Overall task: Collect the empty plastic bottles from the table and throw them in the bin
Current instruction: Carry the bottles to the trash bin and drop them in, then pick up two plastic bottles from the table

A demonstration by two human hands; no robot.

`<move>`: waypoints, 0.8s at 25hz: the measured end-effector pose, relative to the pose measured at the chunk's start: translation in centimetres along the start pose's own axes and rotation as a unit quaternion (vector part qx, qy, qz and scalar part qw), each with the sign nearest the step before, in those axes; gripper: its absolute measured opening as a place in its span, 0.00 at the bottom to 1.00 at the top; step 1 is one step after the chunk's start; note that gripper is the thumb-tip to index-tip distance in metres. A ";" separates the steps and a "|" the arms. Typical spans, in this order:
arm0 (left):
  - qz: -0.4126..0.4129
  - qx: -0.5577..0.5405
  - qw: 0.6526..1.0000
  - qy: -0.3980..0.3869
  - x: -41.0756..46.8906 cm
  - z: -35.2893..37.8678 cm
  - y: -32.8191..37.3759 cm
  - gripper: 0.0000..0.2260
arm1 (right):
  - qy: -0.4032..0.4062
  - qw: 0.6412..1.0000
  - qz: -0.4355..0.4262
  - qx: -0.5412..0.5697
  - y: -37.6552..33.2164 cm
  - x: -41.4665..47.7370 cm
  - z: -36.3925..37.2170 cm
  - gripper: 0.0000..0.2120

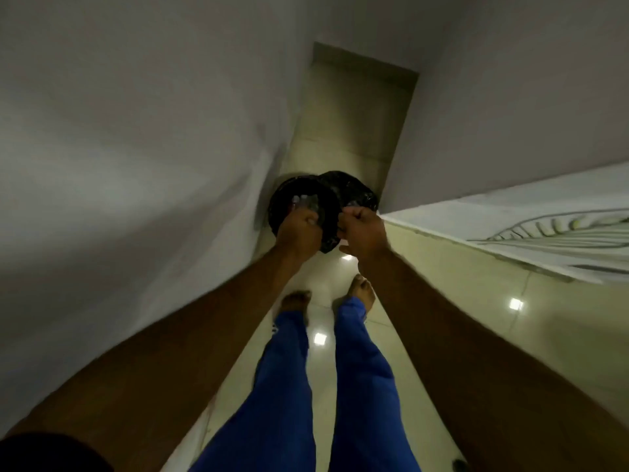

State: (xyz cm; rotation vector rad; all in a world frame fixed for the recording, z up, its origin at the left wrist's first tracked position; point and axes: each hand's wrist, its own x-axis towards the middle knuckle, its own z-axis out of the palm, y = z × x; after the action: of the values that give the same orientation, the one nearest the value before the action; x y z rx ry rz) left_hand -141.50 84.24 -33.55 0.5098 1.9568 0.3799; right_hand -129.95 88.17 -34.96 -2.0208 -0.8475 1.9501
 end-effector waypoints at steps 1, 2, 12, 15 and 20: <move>0.022 0.005 1.000 -0.007 -2.3 -0.5 0.8 0.15 | 0.010 1.000 -0.007 0.024 -1.0 -3.1 -0.9 0.05; 0.046 0.012 0.999 -0.015 -4.6 -0.9 1.8 0.14 | 0.030 0.998 -0.018 0.054 -2.2 -6.5 -2.1 0.03; 0.326 0.074 0.912 -0.238 -33.9 4.8 13.8 0.09 | 0.328 0.879 -0.143 0.313 1.6 -39.9 -18.9 0.03; 0.387 0.100 0.862 -0.311 -42.6 8.7 13.6 0.07 | 0.403 0.820 -0.175 0.368 6.8 -47.1 -22.6 0.04; 0.455 0.135 0.773 -0.422 -58.6 15.3 5.4 0.06 | 0.509 0.706 -0.216 0.442 20.3 -61.4 -25.4 0.06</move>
State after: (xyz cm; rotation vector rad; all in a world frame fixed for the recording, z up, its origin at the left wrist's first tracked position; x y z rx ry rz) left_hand -104.48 59.65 7.95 1.5285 0.7682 0.3594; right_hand -97.76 45.06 9.06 -1.6083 -0.0121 0.5024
